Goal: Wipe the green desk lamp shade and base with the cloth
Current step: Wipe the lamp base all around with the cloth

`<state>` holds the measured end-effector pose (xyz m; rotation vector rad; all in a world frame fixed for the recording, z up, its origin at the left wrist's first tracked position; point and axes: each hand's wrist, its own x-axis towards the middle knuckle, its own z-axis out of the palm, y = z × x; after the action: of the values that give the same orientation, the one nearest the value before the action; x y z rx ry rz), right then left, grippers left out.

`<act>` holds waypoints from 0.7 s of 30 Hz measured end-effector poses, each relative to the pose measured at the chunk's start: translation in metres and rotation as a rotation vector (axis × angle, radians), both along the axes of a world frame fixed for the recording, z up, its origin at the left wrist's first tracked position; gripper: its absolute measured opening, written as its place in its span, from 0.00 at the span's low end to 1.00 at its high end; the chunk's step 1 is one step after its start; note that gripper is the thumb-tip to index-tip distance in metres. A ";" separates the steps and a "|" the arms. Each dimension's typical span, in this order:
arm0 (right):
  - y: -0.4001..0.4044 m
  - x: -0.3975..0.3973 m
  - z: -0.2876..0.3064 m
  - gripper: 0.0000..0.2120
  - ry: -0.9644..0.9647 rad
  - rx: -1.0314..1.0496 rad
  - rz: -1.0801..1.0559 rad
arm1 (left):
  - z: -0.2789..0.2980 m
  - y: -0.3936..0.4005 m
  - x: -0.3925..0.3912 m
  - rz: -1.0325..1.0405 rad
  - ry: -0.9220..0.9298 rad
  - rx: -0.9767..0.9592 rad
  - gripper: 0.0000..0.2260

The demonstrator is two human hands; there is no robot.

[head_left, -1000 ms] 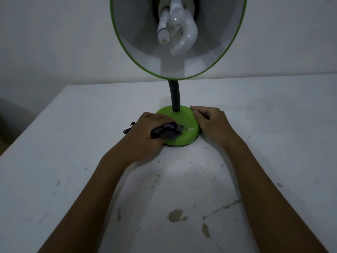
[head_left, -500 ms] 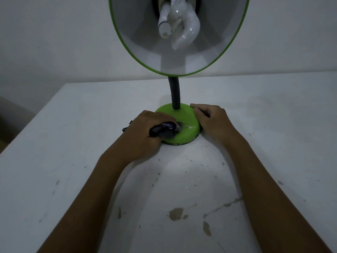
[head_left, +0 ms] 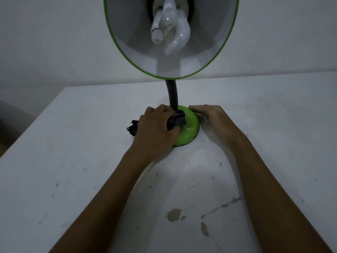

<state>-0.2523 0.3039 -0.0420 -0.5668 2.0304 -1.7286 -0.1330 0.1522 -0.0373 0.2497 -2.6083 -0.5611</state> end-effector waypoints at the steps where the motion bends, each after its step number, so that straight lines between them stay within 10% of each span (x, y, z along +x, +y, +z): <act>1: 0.000 0.000 0.000 0.24 -0.029 -0.014 0.005 | 0.001 -0.003 0.003 -0.079 -0.021 -0.026 0.14; 8: -0.004 -0.003 -0.005 0.20 -0.151 -0.174 -0.025 | 0.019 -0.020 0.013 -0.164 -0.009 0.302 0.05; 21: -0.003 0.002 -0.001 0.28 -0.225 -0.184 -0.023 | 0.003 0.012 -0.008 -0.327 -0.011 -0.098 0.14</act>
<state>-0.2500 0.3005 -0.0428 -0.3860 1.7422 -1.9122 -0.1406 0.1638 -0.0345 -0.2103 -2.6951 -0.5380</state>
